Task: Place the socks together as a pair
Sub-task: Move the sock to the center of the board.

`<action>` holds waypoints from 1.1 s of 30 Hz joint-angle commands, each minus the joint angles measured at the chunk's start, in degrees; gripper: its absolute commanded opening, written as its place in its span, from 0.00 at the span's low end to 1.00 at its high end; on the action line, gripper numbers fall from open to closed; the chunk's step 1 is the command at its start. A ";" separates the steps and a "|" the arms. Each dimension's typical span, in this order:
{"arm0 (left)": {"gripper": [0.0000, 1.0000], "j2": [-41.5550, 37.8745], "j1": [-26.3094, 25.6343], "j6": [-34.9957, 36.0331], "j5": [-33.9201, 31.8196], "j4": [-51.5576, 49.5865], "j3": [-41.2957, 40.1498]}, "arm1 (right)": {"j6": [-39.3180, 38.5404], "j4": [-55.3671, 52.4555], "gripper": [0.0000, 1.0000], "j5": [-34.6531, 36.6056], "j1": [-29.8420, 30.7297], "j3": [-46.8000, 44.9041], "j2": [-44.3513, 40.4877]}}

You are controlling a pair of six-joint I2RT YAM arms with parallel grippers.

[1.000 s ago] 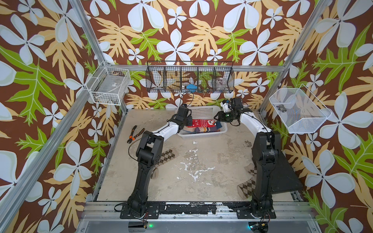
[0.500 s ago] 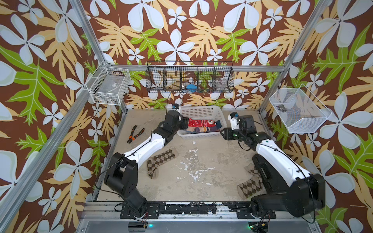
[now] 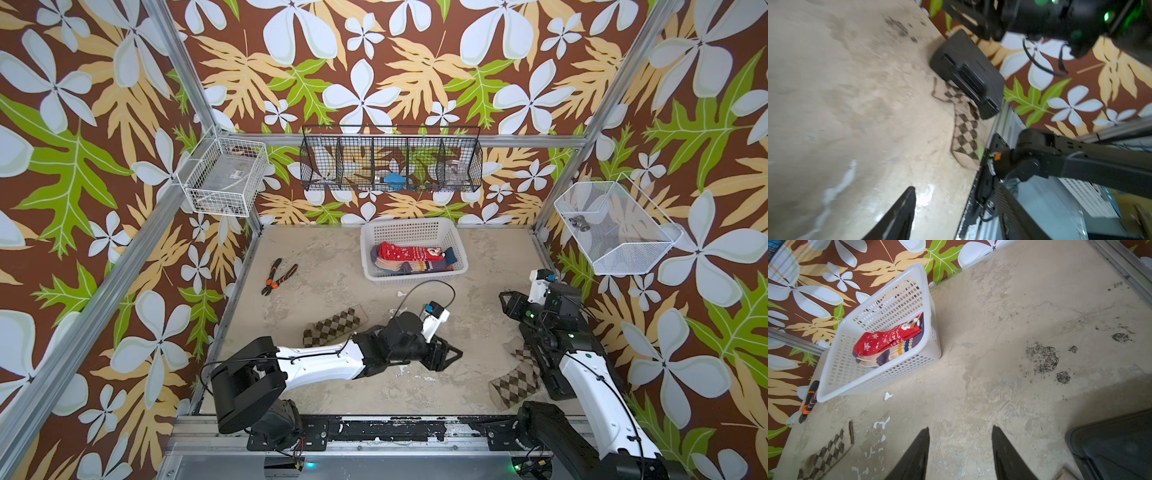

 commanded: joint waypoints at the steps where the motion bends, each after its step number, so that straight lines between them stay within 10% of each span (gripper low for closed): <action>1: 0.64 3.26 -2.63 -1.09 0.69 2.77 2.00 | 2.52 4.73 0.48 -5.39 -2.80 -0.48 -1.20; 33: 0.45 35.72 -12.37 0.65 -12.24 -14.44 28.33 | 5.06 10.74 0.44 -12.42 -11.08 -5.81 -7.47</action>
